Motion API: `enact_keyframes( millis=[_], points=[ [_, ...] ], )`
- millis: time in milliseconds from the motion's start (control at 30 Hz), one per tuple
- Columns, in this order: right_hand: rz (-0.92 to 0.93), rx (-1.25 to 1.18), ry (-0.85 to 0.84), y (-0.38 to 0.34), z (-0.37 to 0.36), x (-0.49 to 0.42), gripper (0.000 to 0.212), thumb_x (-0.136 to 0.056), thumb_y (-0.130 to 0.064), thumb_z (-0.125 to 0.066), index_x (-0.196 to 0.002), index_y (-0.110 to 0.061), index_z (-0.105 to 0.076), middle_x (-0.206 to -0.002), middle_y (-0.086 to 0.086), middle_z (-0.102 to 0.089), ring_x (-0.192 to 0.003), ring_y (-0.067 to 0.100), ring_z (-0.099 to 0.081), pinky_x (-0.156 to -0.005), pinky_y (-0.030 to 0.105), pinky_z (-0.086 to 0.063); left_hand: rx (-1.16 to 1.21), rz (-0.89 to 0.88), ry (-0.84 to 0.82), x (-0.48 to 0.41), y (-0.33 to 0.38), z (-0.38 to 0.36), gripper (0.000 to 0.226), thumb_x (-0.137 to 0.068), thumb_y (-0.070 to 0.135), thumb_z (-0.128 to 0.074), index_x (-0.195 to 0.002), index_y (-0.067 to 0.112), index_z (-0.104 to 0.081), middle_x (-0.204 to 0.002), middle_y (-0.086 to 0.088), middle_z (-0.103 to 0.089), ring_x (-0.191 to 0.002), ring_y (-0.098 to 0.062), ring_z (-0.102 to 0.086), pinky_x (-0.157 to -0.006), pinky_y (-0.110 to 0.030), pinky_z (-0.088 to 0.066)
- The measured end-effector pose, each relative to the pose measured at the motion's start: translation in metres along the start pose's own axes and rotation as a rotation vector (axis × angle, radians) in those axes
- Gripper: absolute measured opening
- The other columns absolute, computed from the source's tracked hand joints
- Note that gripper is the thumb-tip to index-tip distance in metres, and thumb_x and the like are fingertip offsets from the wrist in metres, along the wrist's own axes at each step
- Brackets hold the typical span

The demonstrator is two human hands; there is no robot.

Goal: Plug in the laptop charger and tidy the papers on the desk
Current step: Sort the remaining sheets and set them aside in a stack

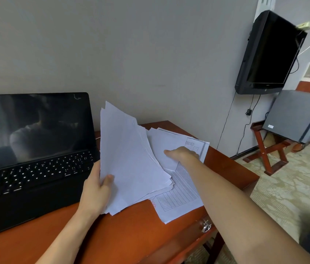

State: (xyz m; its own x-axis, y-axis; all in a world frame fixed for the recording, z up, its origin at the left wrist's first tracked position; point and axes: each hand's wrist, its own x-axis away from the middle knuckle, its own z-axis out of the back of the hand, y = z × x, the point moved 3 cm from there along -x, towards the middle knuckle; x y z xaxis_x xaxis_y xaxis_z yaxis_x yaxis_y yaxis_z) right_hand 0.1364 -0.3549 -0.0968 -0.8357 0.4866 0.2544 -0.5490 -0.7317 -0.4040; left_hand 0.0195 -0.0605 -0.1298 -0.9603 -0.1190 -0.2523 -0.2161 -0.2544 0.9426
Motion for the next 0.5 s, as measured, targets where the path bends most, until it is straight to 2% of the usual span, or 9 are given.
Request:
enact_keyframes(
  millis=[67, 167, 300, 367, 500],
  points=[
    [-0.020, 0.103, 0.066, -0.002, -0.003, 0.003, 0.093, -0.080, -0.084, -0.048, -0.140, -0.014, -0.047, -0.143, 0.011, -0.047, -0.131, 0.033, -0.040, -0.091, 0.037, -0.038, 0.006, 0.004, 0.014, -0.001, -0.001, 0.000, 0.049, -0.104, 0.003, -0.052, -0.145, 0.031, -0.049, -0.120, 0.029, -0.061, -0.103, 0.015, -0.061, -0.079, -0.006, -0.044],
    [-0.093, 0.112, 0.105, -0.007, -0.010, -0.002, 0.096, -0.075, -0.085, -0.055, -0.134, -0.010, -0.047, -0.123, 0.010, -0.046, -0.108, 0.027, -0.040, -0.072, 0.034, -0.037, 0.005, -0.004, 0.020, -0.003, -0.004, 0.000, 0.050, -0.104, 0.002, -0.052, -0.138, 0.038, -0.049, -0.110, 0.034, -0.066, -0.100, 0.023, -0.058, -0.079, -0.008, -0.044],
    [-0.123, 0.136, 0.040, -0.019, -0.014, -0.020, 0.105, -0.065, -0.090, -0.056, -0.135, -0.013, -0.048, -0.124, 0.012, -0.045, -0.110, 0.031, -0.039, -0.054, 0.036, -0.027, -0.003, -0.016, 0.011, -0.005, -0.007, -0.001, 0.050, -0.104, 0.002, -0.052, -0.136, 0.041, -0.049, -0.109, 0.046, -0.062, -0.103, 0.020, -0.059, -0.082, -0.014, -0.045],
    [-0.118, 0.158, 0.018, -0.022, -0.013, -0.024, 0.100, -0.067, -0.089, -0.057, -0.135, -0.016, -0.051, -0.125, 0.011, -0.047, -0.113, 0.032, -0.042, -0.060, 0.034, -0.030, 0.006, -0.011, 0.010, -0.006, -0.008, -0.002, 0.050, -0.104, 0.002, -0.052, -0.136, 0.041, -0.049, -0.109, 0.043, -0.063, -0.103, 0.019, -0.060, -0.081, -0.014, -0.046],
    [-0.107, 0.147, 0.004, -0.020, -0.011, -0.025, 0.089, -0.074, -0.083, -0.058, -0.129, -0.013, -0.050, -0.119, 0.013, -0.047, -0.124, 0.035, -0.045, -0.083, 0.044, -0.038, 0.027, -0.006, 0.023, -0.006, -0.009, -0.002, 0.051, -0.104, 0.002, -0.053, -0.140, 0.039, -0.050, -0.117, 0.028, -0.067, -0.104, 0.019, -0.060, -0.083, -0.016, -0.047]
  ],
)
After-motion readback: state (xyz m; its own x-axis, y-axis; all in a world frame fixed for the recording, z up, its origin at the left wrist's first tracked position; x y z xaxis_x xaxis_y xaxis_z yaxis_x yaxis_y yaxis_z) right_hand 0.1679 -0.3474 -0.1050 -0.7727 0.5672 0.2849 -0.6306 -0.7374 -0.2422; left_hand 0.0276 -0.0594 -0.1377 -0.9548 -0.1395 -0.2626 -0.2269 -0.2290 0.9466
